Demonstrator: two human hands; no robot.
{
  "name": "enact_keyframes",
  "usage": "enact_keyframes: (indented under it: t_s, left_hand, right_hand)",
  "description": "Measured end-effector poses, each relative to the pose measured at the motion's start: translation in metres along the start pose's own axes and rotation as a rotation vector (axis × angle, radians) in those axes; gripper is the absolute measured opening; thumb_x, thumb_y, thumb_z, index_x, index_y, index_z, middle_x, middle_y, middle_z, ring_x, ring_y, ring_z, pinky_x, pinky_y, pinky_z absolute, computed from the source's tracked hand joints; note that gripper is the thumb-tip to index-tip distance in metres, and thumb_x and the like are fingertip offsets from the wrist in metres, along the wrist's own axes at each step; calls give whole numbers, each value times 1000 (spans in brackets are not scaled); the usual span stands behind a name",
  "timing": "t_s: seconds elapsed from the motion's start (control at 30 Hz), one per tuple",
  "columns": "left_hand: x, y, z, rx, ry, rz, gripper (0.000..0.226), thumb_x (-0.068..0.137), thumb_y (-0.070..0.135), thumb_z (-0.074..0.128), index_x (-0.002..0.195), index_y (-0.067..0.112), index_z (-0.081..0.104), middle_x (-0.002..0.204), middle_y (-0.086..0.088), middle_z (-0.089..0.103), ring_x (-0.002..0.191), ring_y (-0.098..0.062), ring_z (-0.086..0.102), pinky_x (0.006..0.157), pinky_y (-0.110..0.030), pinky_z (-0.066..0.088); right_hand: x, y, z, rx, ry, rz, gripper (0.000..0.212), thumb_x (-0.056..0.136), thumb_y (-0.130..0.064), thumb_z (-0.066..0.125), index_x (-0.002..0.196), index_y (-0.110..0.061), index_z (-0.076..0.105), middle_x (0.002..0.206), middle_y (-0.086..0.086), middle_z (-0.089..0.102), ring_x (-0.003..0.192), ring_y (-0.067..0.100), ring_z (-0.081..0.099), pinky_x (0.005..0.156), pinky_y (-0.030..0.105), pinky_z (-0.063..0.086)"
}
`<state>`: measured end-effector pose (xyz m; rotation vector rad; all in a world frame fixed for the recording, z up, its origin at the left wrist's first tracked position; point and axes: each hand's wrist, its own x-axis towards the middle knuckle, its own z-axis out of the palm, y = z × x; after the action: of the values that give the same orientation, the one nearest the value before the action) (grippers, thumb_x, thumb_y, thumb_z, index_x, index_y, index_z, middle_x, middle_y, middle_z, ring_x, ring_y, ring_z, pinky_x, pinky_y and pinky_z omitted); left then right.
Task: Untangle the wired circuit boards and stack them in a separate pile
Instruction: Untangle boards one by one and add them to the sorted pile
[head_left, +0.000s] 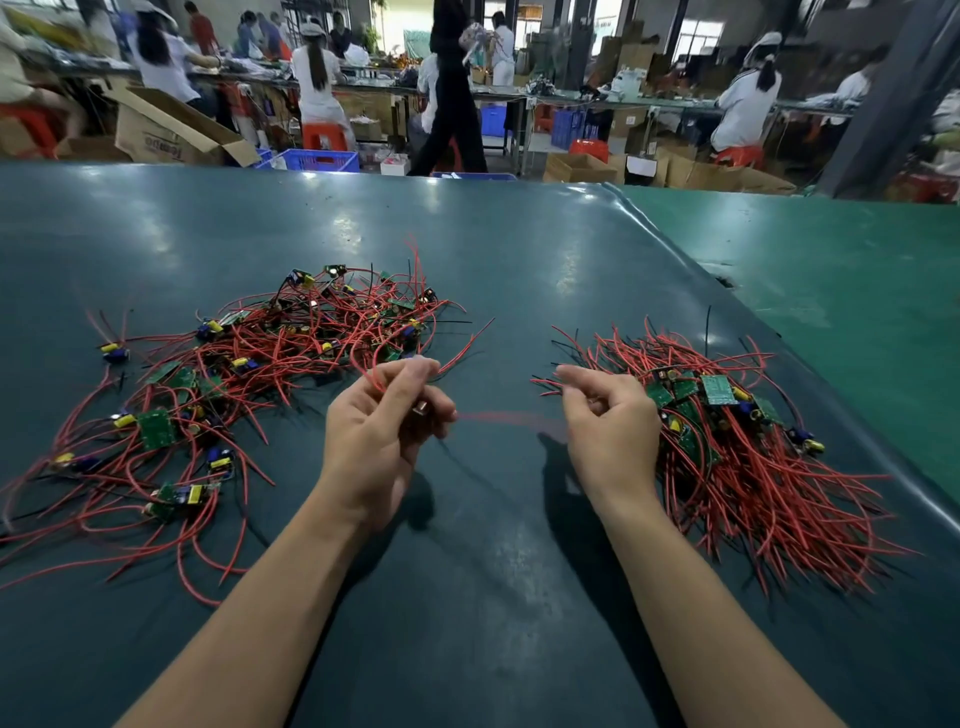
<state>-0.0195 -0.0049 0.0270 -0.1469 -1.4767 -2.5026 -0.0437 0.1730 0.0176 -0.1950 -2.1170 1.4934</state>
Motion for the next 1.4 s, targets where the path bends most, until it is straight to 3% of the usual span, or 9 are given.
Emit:
enact_keyframes:
  t_s: [0.1,0.2,0.27,0.37,0.5,0.77,1.0,1.17,1.4]
  left_hand:
    - [1,1,0,65,35,-14,42,80,50,56,84,8,62,40,0,43,35,-12,38,43,-21,30]
    - [-2,0,1,125,-58,-105,55,74,68,47,66,16,64,35,1,32,29,-11,27,44,-17,24]
    - [-5,-4,4,240,-159,-169,63,78,69,39,60,14,63,34,0,32,29,-11,27,40,-15,27]
    - [-10,-12,4,411,-275,-182,67,94,57,45,67,-4,54,36,-1,36,32,-11,27,36,-17,25]
    - [-11,-11,3,417,-353,-192,47,88,36,34,64,7,62,38,0,36,36,-14,29,39,-20,29]
    - [-16,-7,8,368,-444,-167,40,90,27,38,68,6,64,40,-7,46,42,-17,39,48,-22,36]
    - [-16,-7,7,338,-393,-245,44,100,13,35,66,6,61,40,-9,49,38,-15,43,45,-19,38]
    - [-15,-7,7,330,-413,-298,37,87,29,44,60,12,63,41,-10,48,37,-16,42,43,-20,37]
    - [-17,-7,4,397,-485,-338,37,88,32,45,59,16,63,42,-11,51,38,-18,42,44,-24,32]
  right_hand:
    - [-1,-5,1,218,-142,162,22,89,0,59,97,-13,75,73,-5,65,62,7,55,57,11,44]
    - [-14,-16,5,405,-476,270,20,94,-21,64,83,-12,78,54,-4,55,48,9,46,44,15,36]
    - [-23,-22,7,474,-702,347,31,87,-41,64,72,-17,78,53,-3,53,46,8,43,43,17,33]
    - [-30,-23,8,456,-820,300,35,81,-45,67,61,-17,71,51,-7,48,42,8,32,40,19,21]
    - [-25,-19,7,540,-764,342,25,75,-31,73,89,-11,78,56,3,50,46,11,26,41,20,13]
    - [-21,-17,7,704,-810,491,16,72,-26,74,86,-20,79,54,-3,52,44,6,36,48,19,25]
    - [-24,-16,12,571,-538,144,14,86,-3,71,80,-16,73,58,-9,58,41,5,39,40,15,31]
    - [-18,-10,16,531,-427,169,21,85,-11,74,65,-18,71,48,-9,44,42,7,32,41,17,29]
    - [-9,-4,21,573,-259,168,16,84,0,72,80,-15,72,61,-4,54,42,1,36,46,16,32]
